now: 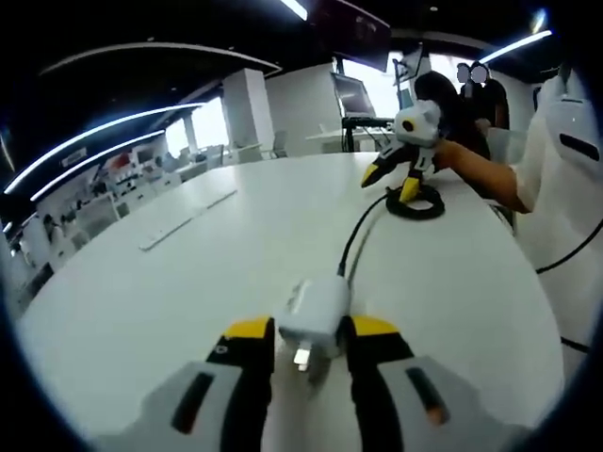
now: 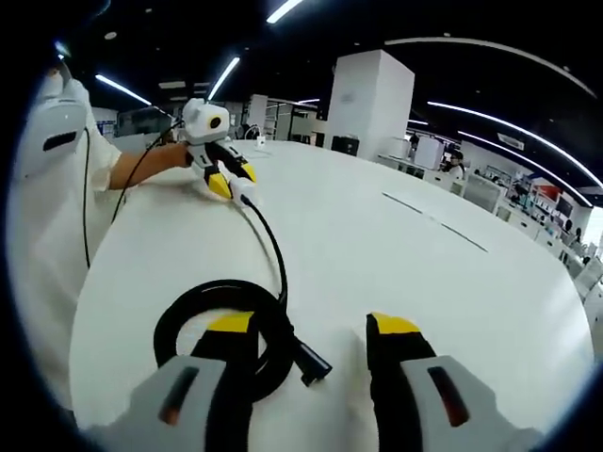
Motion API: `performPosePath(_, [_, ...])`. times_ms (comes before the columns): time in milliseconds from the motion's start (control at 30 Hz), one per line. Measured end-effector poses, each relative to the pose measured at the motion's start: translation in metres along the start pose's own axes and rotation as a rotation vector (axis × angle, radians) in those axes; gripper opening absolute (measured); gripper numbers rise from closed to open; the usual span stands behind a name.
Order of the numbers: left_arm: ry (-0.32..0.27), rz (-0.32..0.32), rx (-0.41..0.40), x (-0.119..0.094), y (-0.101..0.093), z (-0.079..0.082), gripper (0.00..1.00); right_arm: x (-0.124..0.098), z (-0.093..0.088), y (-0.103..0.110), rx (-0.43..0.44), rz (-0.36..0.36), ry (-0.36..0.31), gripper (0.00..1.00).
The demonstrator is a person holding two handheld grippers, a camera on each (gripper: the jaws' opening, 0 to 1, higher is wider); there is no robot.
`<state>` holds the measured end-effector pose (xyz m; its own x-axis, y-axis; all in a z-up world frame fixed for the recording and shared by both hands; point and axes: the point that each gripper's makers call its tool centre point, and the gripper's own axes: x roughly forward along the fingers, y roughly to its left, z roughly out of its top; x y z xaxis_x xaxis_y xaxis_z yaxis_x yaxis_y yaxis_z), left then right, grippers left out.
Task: Plug the desk Type‑C cable into the charger adapter.
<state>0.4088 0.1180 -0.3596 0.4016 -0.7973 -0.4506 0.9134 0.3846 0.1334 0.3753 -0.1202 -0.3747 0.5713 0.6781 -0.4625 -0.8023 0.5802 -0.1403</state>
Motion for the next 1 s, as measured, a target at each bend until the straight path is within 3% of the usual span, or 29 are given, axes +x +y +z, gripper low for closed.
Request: performPosePath(1000, [0.017, 0.080, 0.009, 0.015, 0.033, 0.010, 0.31, 0.022, 0.007, -0.040, -0.004, -0.101, 0.045, 0.46])
